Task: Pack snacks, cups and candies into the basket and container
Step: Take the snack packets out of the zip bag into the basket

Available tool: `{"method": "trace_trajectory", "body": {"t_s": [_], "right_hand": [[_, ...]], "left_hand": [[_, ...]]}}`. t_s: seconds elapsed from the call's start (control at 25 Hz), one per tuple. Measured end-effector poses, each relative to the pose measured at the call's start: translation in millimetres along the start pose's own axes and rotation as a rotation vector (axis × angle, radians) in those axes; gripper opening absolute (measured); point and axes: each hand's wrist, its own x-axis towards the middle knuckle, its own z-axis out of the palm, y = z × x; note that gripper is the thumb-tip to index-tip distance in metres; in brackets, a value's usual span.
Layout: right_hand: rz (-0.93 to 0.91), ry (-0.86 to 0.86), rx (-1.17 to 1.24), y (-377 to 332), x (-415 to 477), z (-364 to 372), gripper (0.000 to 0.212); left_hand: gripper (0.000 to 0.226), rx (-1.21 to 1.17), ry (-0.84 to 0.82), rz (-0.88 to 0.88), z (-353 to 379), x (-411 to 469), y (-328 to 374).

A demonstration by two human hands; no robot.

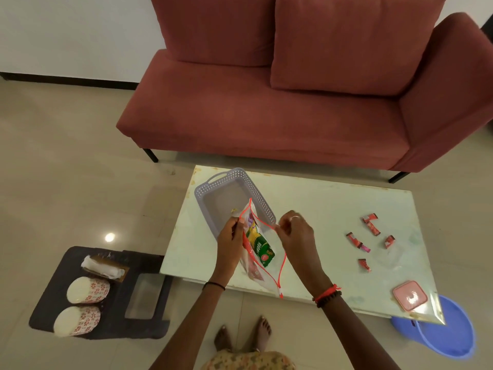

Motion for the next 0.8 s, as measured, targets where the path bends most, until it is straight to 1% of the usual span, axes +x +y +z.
{"method": "trace_trajectory", "body": {"t_s": [0.04,0.12,0.24,0.32,0.4,0.48,0.56,0.72,0.8], "right_hand": [[0.007,-0.103,-0.016,-5.2,0.9,6.0,0.008],[0.045,-0.284,-0.069,-11.4,3.7,21.1,0.017],[0.028,-0.490,-0.172,-10.4,2.7,43.1,0.026],[0.063,-0.591,-0.179,-4.9,0.7,57.5,0.037],[0.158,-0.597,-0.203,4.1,6.7,72.8,0.046],[0.220,-0.627,-0.261,7.2,10.5,81.8,0.042],[0.261,-0.637,-0.224,11.3,9.5,91.9,0.036],[0.230,-0.607,-0.172,15.4,0.7,107.1,0.031],[0.169,-0.624,-0.205,12.8,-0.8,109.8,0.020]], "left_hand": [[0.023,0.009,0.008,0.002,0.2,-0.5,-1.3],[0.025,0.030,0.027,0.008,1.0,-0.7,-2.5],[0.023,0.058,0.075,0.019,2.9,-1.1,-0.7],[0.023,0.064,0.087,0.029,4.3,-3.3,-0.3],[0.023,0.075,0.083,0.035,5.6,-6.7,-1.9],[0.020,0.100,0.091,0.042,5.8,-10.4,-4.2],[0.020,0.129,0.107,0.035,5.5,-14.5,-8.2],[0.013,0.148,0.137,0.031,3.0,-22.4,-17.0],[0.012,0.146,0.164,0.017,-1.2,-22.1,-20.6]]}}
